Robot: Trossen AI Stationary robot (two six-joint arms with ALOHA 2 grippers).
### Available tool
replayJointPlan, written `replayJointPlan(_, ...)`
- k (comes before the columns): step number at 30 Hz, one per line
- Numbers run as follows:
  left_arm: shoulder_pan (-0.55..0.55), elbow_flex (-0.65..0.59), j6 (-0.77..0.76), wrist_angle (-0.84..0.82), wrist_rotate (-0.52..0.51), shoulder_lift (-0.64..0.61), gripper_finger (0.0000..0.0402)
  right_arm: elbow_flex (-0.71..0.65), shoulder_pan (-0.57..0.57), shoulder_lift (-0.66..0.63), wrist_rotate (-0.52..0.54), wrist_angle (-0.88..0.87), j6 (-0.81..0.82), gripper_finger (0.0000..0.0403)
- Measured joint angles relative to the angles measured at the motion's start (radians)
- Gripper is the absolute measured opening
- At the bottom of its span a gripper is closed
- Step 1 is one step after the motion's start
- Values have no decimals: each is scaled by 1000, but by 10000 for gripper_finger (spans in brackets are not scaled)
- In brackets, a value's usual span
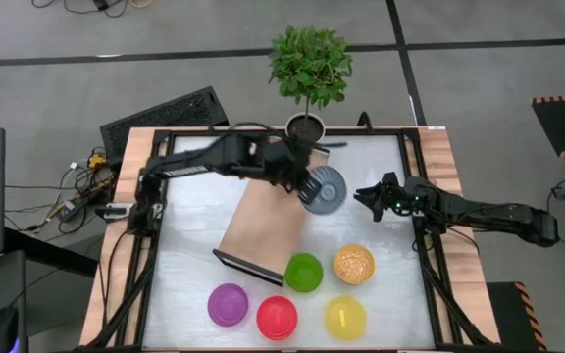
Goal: Place and stack bowls onto a shelf
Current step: Stack the blue patterned bowl on top of the red patterned bowl on the shelf
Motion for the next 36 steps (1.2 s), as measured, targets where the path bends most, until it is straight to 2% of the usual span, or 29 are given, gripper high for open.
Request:
replayJointPlan(6,90,0,15,-167,-62,-55,0,0,0,0,0,0,0,164)
replayJointPlan(11,175,1,54,-244,1,-52,0,0,0,0,1,0,0,164)
replayJointPlan(15,213,-4,104,-267,46,-32,0,0,0,0,1,0,0,164)
replayJointPlan(19,247,-67,117,-243,97,-31,0,0,0,0,2,0,0,164)
replayJointPlan(25,267,-119,135,-222,104,-30,0,0,0,0,2,0,0,164)
replayJointPlan(36,272,-120,157,-214,123,-30,0,0,0,0,3,0,-11,164)
